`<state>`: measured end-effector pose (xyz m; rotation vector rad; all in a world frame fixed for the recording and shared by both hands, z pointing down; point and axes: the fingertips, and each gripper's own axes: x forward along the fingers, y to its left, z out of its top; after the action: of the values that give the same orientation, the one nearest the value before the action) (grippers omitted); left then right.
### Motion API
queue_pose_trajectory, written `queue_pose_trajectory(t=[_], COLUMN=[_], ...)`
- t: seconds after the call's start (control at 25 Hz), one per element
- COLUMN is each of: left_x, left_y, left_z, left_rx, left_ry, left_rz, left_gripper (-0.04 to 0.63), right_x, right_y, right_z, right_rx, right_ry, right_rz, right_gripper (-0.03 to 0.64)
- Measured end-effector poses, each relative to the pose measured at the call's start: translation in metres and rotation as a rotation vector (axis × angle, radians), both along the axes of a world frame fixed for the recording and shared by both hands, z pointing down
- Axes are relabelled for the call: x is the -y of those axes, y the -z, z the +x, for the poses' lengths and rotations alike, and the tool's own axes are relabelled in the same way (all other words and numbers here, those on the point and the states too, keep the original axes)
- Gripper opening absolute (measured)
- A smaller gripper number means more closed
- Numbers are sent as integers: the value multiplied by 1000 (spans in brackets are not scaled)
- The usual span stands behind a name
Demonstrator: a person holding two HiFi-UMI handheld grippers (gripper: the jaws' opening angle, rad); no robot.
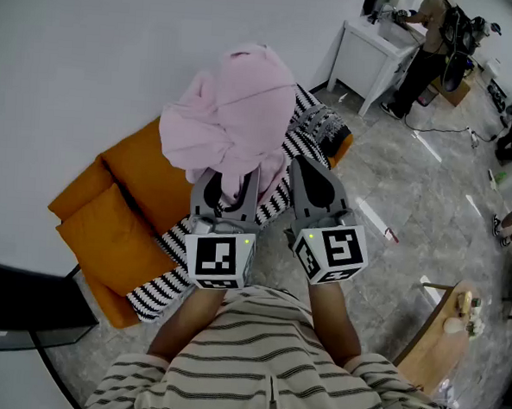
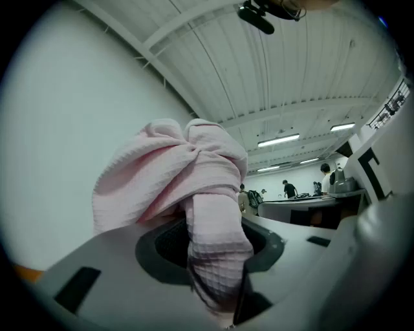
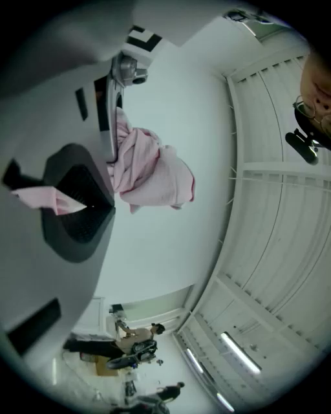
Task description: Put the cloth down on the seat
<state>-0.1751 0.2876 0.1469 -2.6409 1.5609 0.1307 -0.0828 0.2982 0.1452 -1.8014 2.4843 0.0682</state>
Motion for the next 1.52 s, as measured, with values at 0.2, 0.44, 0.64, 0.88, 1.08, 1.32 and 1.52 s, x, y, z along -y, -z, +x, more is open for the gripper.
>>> queue_pose_trajectory(t=[0.2, 0.44, 0.64, 0.88, 1.08, 1.32, 1.52], left_x=[-1, -3, -11, -22, -37, -35, -25], left_y=[-2, -4, -9, -10, -18, -19, -21], left_z=[1, 9, 20, 41, 58, 72, 90], left_rx=[1, 2, 4, -6, 10, 27, 21], left_ry=[3, 15, 35, 54, 75, 93, 79], left_rz=[-3, -7, -18, -31, -31, -42, -41], left_gripper=[161, 161, 161, 161, 161, 162, 161], right_x=[0, 0, -7, -20, -33, -30, -22], right_y=[-4, -9, -12, -8, -15, -15, -14], right_z=[1, 14, 26, 48, 62, 83, 103], right_rx=[-6, 20, 28, 29, 25, 46, 48], right_ry=[-3, 3, 19, 38, 78, 66, 46], right_rz=[0, -14, -17, -14, -31, -25, -20], right_gripper=[14, 14, 14, 14, 14, 14, 14])
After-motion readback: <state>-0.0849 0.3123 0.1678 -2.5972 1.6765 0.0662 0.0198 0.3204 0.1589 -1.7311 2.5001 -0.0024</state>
